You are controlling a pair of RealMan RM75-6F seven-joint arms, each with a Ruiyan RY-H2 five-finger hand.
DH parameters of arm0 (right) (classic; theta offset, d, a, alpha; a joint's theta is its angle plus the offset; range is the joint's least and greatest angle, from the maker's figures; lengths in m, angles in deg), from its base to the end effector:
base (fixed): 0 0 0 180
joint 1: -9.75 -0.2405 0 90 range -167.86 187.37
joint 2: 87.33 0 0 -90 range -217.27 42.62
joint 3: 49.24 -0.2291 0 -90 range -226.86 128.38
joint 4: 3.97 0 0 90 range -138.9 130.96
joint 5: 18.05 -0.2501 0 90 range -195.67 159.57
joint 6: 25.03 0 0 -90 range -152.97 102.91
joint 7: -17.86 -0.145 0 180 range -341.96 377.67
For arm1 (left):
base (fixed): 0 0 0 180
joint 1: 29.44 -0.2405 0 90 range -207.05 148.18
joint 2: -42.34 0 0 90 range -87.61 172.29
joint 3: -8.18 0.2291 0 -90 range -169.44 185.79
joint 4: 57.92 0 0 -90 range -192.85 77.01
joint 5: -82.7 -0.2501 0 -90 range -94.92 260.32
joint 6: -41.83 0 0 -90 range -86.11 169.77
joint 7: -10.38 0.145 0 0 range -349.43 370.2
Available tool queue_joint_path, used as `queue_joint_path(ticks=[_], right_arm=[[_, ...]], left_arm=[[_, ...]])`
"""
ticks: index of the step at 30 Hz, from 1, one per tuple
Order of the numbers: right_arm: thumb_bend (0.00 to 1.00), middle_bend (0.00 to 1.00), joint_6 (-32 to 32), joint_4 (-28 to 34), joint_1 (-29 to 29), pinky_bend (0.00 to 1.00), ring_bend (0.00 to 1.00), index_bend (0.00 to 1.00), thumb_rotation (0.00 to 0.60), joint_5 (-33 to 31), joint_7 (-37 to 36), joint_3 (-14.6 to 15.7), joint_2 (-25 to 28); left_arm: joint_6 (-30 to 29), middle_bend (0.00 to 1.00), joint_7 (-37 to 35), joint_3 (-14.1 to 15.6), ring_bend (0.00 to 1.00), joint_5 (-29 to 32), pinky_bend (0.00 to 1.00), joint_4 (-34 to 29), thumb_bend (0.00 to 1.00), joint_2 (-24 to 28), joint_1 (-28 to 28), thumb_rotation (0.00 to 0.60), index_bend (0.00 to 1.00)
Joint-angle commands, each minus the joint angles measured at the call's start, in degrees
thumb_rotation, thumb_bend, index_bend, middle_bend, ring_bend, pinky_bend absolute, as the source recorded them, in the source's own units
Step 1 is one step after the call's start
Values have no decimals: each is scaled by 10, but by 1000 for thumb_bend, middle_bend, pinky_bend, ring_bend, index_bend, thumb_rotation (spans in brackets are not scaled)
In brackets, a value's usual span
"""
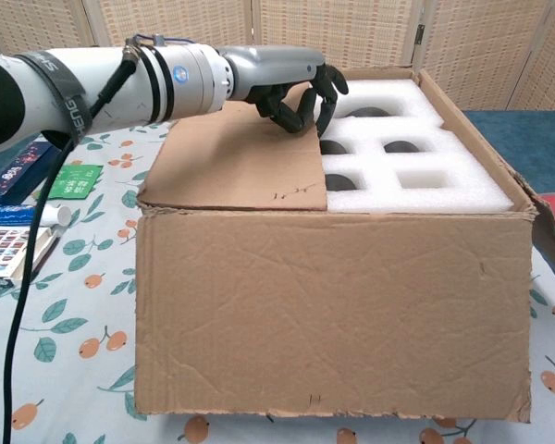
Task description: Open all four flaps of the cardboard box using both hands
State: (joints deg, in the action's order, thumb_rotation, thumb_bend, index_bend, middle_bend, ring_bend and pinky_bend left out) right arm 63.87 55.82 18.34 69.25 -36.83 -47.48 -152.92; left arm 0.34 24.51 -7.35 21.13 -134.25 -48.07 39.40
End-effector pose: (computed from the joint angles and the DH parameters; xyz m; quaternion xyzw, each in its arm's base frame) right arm -0.4365 -0.0738 0.1904 0.4460 -0.5490 0.4462 0.5483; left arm 0.0317 0.3941 -0.0649 -0.8178 -0.2640 -0.4118 0.3033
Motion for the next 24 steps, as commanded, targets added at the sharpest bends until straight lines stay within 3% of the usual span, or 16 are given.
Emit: queue_joint_path(ticks=[1, 11, 24], right_arm=[[487, 0, -1, 1, 0, 0, 0, 176, 252, 1, -1, 0, 1], [487, 0, -9, 1, -3, 0, 0, 175, 254, 5, -2, 0, 1], [487, 0, -21, 10, -14, 0, 0, 176, 254, 15, 6, 3, 4]], left_arm=[[-9, 130, 16, 3, 0, 8, 0, -5, 1000, 4, -2, 600, 590], [-54, 143, 93, 12, 0, 48, 0, -52, 1000, 32, -14, 600, 598], [-117, 150, 141, -6, 0, 75, 0, -135, 1000, 97, -33, 600, 604]])
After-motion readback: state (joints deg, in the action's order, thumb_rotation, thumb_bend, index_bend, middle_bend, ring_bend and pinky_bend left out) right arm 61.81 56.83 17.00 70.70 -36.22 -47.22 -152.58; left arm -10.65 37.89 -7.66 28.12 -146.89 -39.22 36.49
